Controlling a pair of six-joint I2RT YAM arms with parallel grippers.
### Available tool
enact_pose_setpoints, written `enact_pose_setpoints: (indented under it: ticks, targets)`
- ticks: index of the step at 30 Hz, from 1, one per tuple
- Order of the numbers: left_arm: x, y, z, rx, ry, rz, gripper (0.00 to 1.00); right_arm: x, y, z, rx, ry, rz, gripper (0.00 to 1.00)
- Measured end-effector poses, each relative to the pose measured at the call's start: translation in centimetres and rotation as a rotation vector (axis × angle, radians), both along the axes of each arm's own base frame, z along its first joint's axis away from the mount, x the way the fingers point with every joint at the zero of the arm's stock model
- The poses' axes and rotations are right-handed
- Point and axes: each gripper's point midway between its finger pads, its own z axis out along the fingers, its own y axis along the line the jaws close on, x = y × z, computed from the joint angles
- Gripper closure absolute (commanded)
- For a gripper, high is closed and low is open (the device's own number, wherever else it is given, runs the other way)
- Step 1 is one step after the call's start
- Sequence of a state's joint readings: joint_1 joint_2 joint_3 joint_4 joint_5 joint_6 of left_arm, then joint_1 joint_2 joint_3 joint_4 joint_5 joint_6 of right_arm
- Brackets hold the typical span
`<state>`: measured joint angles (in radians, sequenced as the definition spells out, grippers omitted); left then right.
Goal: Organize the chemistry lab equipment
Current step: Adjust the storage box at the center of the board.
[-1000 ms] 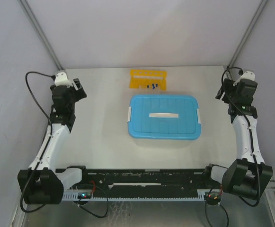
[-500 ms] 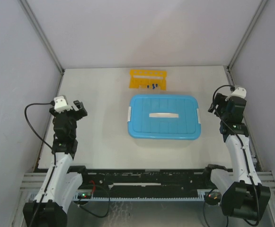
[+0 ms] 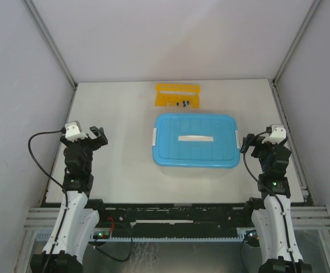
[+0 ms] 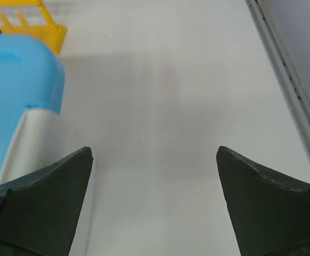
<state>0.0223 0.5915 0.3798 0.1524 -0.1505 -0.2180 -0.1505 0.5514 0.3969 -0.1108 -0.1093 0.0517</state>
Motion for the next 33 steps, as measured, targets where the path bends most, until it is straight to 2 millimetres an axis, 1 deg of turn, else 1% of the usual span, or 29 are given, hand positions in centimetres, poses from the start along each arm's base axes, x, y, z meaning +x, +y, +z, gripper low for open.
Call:
enact_pose_setpoints:
  ticks: [2,5,7,9,13,15,18,20,24,29,33]
  targets:
    - [-0.1,0.0,-0.2,-0.015,0.003,0.002,0.00,-0.5,0.4,-1.1,-0.023,-0.034,0.023,0.00]
    - [-0.7,-0.1,0.2,-0.031,-0.035,0.006,0.00,-1.6,1.1,-3.2,-0.031,-0.059,0.047,0.01]
    - [-1.2,-0.1,0.6,-0.033,-0.062,0.006,0.00,-2.4,1.2,-4.0,-0.017,-0.069,0.041,0.02]
    - [-1.5,-0.1,0.8,-0.033,-0.082,0.006,0.00,-3.0,1.4,-3.6,-0.010,-0.094,0.040,0.02]
    - [-1.7,-0.1,1.2,-0.040,-0.101,0.004,0.00,-4.0,1.9,-1.9,-0.025,-0.178,0.040,0.03]
    - [-1.6,-0.2,1.0,-0.042,-0.095,0.000,0.00,-4.0,2.2,-2.2,-0.031,-0.176,0.043,0.01]
    - [-1.4,-0.5,0.6,-0.050,-0.081,-0.011,0.00,-3.9,2.5,-4.5,-0.042,-0.123,0.050,0.00]
    - [-1.4,-0.7,0.4,-0.051,-0.076,-0.023,0.00,-3.9,2.7,-6.3,-0.051,-0.065,0.051,0.00]
    - [-1.4,-0.8,0.2,-0.053,-0.078,-0.030,0.00,-3.9,3.0,-8.1,-0.064,-0.008,0.065,0.00]
    - [-1.7,-0.8,0.5,-0.057,-0.097,-0.029,0.00,-3.7,3.2,-9.3,-0.074,0.042,0.081,0.00]
    - [-1.6,-0.8,0.6,-0.057,-0.102,-0.030,0.00,-3.5,2.7,-10.0,-0.066,0.074,0.067,0.00]
